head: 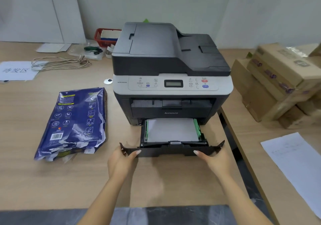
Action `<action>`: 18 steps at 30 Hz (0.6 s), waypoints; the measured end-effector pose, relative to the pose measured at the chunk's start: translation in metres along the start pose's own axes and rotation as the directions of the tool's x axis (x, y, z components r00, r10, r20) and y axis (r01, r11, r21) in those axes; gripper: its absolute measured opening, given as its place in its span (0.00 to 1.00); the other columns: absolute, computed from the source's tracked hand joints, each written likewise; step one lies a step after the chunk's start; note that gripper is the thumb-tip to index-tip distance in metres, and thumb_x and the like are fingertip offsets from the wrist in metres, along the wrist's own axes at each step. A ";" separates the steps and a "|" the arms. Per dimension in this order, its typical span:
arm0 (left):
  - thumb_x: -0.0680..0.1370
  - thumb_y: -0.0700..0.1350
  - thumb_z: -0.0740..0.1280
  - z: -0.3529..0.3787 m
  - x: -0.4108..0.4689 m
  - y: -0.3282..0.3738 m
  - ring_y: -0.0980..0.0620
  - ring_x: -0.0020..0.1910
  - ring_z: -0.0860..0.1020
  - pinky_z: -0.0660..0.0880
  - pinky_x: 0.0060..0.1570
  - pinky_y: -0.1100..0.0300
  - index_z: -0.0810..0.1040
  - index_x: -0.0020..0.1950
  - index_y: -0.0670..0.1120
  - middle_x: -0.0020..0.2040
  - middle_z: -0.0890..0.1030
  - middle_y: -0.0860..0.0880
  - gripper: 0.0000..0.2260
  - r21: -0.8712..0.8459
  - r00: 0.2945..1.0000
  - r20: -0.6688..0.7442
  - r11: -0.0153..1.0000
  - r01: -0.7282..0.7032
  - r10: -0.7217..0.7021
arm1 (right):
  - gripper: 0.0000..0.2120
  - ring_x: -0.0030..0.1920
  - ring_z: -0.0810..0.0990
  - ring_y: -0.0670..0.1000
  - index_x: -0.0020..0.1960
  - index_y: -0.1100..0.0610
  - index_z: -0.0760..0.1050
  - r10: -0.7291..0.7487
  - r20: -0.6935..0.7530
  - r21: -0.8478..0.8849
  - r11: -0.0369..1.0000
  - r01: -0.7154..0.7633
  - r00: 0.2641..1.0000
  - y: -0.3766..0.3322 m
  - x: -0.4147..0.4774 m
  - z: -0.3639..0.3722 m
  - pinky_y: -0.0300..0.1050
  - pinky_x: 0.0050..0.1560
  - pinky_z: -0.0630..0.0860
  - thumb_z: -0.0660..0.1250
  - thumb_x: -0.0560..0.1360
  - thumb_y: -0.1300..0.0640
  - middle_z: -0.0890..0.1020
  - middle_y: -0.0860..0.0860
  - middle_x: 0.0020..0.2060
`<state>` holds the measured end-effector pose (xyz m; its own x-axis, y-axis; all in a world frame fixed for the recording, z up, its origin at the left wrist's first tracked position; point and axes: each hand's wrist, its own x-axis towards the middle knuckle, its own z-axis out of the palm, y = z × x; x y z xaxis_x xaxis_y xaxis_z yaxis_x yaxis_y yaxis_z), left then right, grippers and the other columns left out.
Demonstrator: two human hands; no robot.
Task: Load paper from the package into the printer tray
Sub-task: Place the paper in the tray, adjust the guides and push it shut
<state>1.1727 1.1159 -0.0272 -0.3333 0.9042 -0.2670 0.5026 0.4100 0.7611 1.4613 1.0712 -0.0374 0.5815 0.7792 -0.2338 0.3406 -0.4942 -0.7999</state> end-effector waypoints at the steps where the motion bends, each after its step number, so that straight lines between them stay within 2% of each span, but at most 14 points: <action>1: 0.68 0.51 0.75 0.003 0.005 0.004 0.45 0.41 0.75 0.66 0.40 0.56 0.75 0.41 0.44 0.37 0.79 0.48 0.14 -0.005 1.000 -0.004 1.000 0.006 -0.006 | 0.51 0.51 0.81 0.58 0.58 0.63 0.72 -0.012 -0.009 -0.016 1.000 0.012 1.000 -0.003 0.008 0.002 0.45 0.43 0.77 0.74 0.47 0.29 0.82 0.57 0.50; 3: 0.68 0.51 0.75 0.011 0.017 0.012 0.45 0.42 0.76 0.67 0.40 0.56 0.75 0.42 0.44 0.37 0.78 0.48 0.14 -0.015 1.000 -0.020 1.000 0.008 -0.008 | 0.56 0.47 0.82 0.58 0.55 0.64 0.72 -0.033 -0.030 -0.010 0.999 0.033 0.999 -0.004 0.023 0.010 0.46 0.39 0.78 0.66 0.43 0.22 0.82 0.57 0.45; 5: 0.68 0.51 0.75 0.018 0.029 0.020 0.45 0.42 0.76 0.67 0.39 0.56 0.75 0.43 0.44 0.38 0.79 0.48 0.15 -0.017 0.999 -0.036 1.000 0.005 -0.006 | 0.58 0.50 0.81 0.57 0.58 0.63 0.71 -0.051 -0.057 0.010 0.999 0.052 0.997 -0.006 0.037 0.019 0.50 0.46 0.80 0.65 0.44 0.21 0.81 0.57 0.49; 10: 0.67 0.52 0.76 0.032 0.055 0.034 0.43 0.41 0.77 0.66 0.36 0.56 0.73 0.44 0.43 0.37 0.77 0.48 0.17 -0.011 0.998 -0.062 1.000 0.022 -0.022 | 0.45 0.54 0.79 0.52 0.60 0.60 0.70 -0.095 -0.117 0.049 0.994 0.101 0.989 -0.026 0.059 0.030 0.46 0.53 0.76 0.76 0.52 0.35 0.78 0.49 0.49; 13: 0.65 0.52 0.77 0.039 0.070 0.042 0.43 0.41 0.77 0.67 0.36 0.56 0.73 0.45 0.42 0.39 0.78 0.48 0.19 -0.014 0.997 -0.077 1.000 0.016 -0.017 | 0.47 0.56 0.79 0.51 0.64 0.56 0.69 -0.119 -0.144 0.058 0.990 0.128 0.982 -0.031 0.077 0.035 0.48 0.55 0.78 0.78 0.52 0.35 0.81 0.51 0.55; 16: 0.62 0.53 0.78 0.042 0.077 0.043 0.44 0.38 0.77 0.66 0.30 0.57 0.73 0.42 0.41 0.38 0.80 0.46 0.22 0.023 0.995 -0.096 1.000 0.012 -0.010 | 0.55 0.64 0.75 0.56 0.70 0.59 0.62 -0.103 -0.151 0.039 0.993 0.110 0.983 -0.031 0.083 0.039 0.53 0.61 0.76 0.79 0.52 0.36 0.76 0.56 0.63; 18: 0.61 0.53 0.78 0.042 0.078 0.042 0.44 0.39 0.78 0.67 0.30 0.57 0.73 0.42 0.41 0.37 0.80 0.46 0.22 0.035 0.995 -0.098 0.999 0.021 -0.018 | 0.56 0.65 0.74 0.57 0.71 0.61 0.61 -0.122 -0.165 0.020 0.992 0.127 0.979 -0.027 0.084 0.041 0.52 0.62 0.75 0.78 0.53 0.38 0.75 0.58 0.65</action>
<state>1.2011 1.2089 -0.0413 -0.4185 0.8808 -0.2216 0.5229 0.4331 0.7342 1.4701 1.1657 -0.0579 0.6499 0.7590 -0.0401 0.3970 -0.3840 -0.8337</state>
